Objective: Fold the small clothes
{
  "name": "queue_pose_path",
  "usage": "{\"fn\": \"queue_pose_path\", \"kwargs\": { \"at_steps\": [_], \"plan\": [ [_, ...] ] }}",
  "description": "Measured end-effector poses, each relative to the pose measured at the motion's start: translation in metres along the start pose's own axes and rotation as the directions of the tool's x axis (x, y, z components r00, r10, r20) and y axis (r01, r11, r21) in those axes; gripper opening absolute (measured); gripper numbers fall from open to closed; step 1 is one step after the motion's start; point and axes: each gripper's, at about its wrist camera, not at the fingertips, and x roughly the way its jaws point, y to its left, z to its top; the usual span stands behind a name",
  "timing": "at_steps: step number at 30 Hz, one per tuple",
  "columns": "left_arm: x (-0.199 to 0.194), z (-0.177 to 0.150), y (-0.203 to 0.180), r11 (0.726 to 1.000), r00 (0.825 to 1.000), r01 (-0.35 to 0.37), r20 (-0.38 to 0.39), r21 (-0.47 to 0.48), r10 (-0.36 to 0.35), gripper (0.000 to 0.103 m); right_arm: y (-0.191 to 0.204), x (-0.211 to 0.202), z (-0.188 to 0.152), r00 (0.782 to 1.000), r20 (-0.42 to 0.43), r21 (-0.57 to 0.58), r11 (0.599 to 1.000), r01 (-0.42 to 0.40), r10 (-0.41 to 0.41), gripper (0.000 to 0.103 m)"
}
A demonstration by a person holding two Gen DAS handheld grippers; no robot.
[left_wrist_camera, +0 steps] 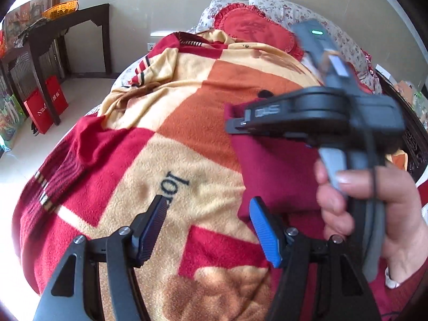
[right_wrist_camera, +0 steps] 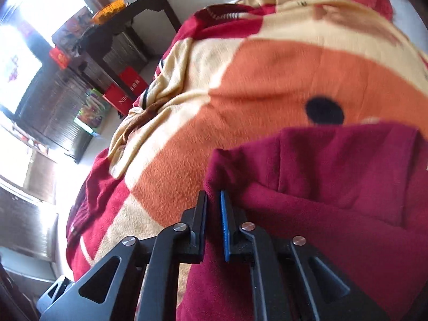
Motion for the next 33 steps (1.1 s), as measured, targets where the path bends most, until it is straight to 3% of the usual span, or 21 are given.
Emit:
{"fn": "queue_pose_path", "kwargs": {
  "at_steps": [3, 8, 10, 12, 15, 18, 21, 24, 29, 33],
  "plan": [
    [-0.003, 0.003, -0.009, 1.0, 1.0, 0.003, 0.013, 0.01, -0.004, 0.068, -0.011, -0.031, -0.007, 0.998, 0.034, 0.027, 0.998, -0.057, 0.056, 0.004],
    [0.006, 0.016, -0.034, 0.999, 0.999, 0.022, 0.023, 0.045, -0.023, 0.072, -0.057, -0.114, -0.045, 0.981, 0.163, 0.071, 0.993, 0.097, -0.107, 0.011],
    [0.011, 0.021, -0.047, 0.998, 0.999, 0.018, 0.031, 0.065, -0.02, 0.075, -0.085, -0.138, -0.063, 0.96, 0.179, 0.109, 0.974, 0.2, -0.217, 0.011],
    [0.02, 0.027, -0.059, 0.997, 0.999, 0.019, 0.027, 0.077, -0.021, 0.075, -0.114, -0.154, -0.079, 0.925, 0.166, 0.157, 0.935, 0.318, -0.342, 0.011],
    [0.036, 0.029, -0.072, 0.995, 1.0, 0.005, 0.004, 0.097, -0.006, 0.075, -0.15, -0.163, -0.098, 0.889, 0.118, 0.225, 0.884, 0.41, -0.443, 0.011],
    [0.057, 0.027, -0.079, 0.992, 0.998, -0.029, -0.045, 0.122, 0.034, 0.075, -0.175, -0.169, -0.114, 0.865, 0.097, 0.267, 0.85, 0.453, -0.492, 0.011],
    [0.078, 0.022, -0.08, 0.991, 0.992, -0.041, -0.11, 0.131, 0.055, 0.076, -0.195, -0.162, -0.127, 0.873, 0.082, 0.294, 0.849, 0.44, -0.481, 0.011],
    [0.081, 0.019, -0.078, 0.993, 0.991, -0.043, -0.12, 0.109, 0.056, 0.078, -0.185, -0.165, -0.129, 0.856, 0.093, 0.256, 0.843, 0.474, -0.509, 0.012],
    [0.062, 0.02, -0.083, 0.989, 0.994, -0.041, -0.098, 0.139, 0.055, 0.078, -0.185, -0.185, -0.138, 0.89, 0.14, 0.291, 0.877, 0.383, -0.435, 0.012],
    [0.044, 0.02, -0.091, 0.985, 0.997, -0.028, -0.067, 0.167, 0.04, 0.078, -0.203, -0.226, -0.154, 0.868, 0.199, 0.355, 0.859, 0.368, -0.454, 0.012]
  ]
}}
